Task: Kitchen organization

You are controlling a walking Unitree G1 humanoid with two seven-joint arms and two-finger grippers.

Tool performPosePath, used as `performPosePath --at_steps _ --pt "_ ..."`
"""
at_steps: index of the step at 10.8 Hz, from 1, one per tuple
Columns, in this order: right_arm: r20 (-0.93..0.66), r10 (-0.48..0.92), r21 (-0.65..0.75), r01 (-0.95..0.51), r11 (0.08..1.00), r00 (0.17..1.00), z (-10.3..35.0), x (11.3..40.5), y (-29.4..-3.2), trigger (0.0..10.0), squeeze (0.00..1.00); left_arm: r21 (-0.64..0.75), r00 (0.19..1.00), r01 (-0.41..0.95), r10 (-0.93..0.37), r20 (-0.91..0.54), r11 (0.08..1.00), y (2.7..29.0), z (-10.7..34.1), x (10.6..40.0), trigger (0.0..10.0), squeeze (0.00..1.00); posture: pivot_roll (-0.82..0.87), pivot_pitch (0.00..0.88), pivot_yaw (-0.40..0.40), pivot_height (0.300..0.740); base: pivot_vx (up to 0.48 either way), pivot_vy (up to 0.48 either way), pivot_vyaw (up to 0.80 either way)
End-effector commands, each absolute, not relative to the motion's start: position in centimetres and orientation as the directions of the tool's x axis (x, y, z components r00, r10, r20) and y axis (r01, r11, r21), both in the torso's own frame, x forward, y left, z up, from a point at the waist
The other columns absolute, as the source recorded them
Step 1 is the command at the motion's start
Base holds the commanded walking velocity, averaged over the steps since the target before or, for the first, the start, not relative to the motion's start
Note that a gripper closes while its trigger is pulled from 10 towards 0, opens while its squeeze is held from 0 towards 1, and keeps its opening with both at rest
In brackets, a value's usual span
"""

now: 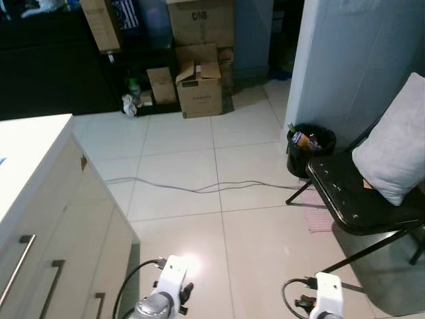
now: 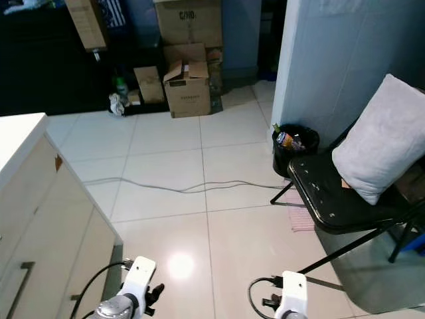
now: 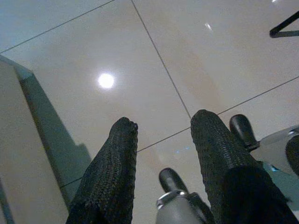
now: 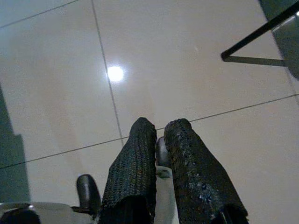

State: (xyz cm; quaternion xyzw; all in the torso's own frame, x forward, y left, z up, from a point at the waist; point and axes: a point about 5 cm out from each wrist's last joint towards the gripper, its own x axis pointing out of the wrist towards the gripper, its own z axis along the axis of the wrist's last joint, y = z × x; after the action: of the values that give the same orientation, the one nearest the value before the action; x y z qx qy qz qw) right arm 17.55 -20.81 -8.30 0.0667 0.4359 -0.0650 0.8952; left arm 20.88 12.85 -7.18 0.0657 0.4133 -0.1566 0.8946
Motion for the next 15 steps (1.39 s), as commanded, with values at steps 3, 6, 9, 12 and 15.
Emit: performPosePath --at_steps 3,6,9,12,15 --pt "-0.797 -0.064 0.051 0.174 0.983 0.6 -8.3 17.3 -21.7 10.0 0.0 -0.028 0.616 0.293 -0.211 -0.759 0.956 12.6 -7.3 20.7 10.0 0.0 -0.07 0.0 0.053 0.74 0.0 0.0 0.0" --pt "-0.786 -0.055 0.06 0.164 0.985 0.616 -8.0 18.0 -21.5 10.0 0.0 -0.002 0.669 0.261 -0.182 -0.72 0.965 12.4 -6.6 21.7 10.0 0.0 -0.05 0.0 0.05 0.74 0.0 0.0 0.0" --pt "-0.784 -0.071 0.053 0.18 0.982 0.616 -8.0 17.9 -21.6 10.0 0.0 0.092 0.683 0.201 -0.072 -0.726 0.975 16.7 -6.7 21.4 10.0 0.0 -0.04 0.0 0.067 0.74 0.0 0.0 0.0" --pt "-0.789 -0.083 0.057 0.207 0.977 0.608 -8.2 17.4 -21.7 10.0 0.0 0.172 0.631 0.197 0.009 -0.776 0.965 19.6 -7.4 19.7 10.0 0.0 -0.04 0.0 0.079 0.74 0.0 0.0 0.0" --pt "-0.791 -0.084 0.054 0.206 0.977 0.606 -8.2 17.3 -21.7 10.0 0.0 0.211 0.534 0.242 0.052 -0.844 0.947 20.6 -8.6 17.3 10.0 0.0 -0.03 0.0 0.084 0.74 0.0 0.0 0.0"
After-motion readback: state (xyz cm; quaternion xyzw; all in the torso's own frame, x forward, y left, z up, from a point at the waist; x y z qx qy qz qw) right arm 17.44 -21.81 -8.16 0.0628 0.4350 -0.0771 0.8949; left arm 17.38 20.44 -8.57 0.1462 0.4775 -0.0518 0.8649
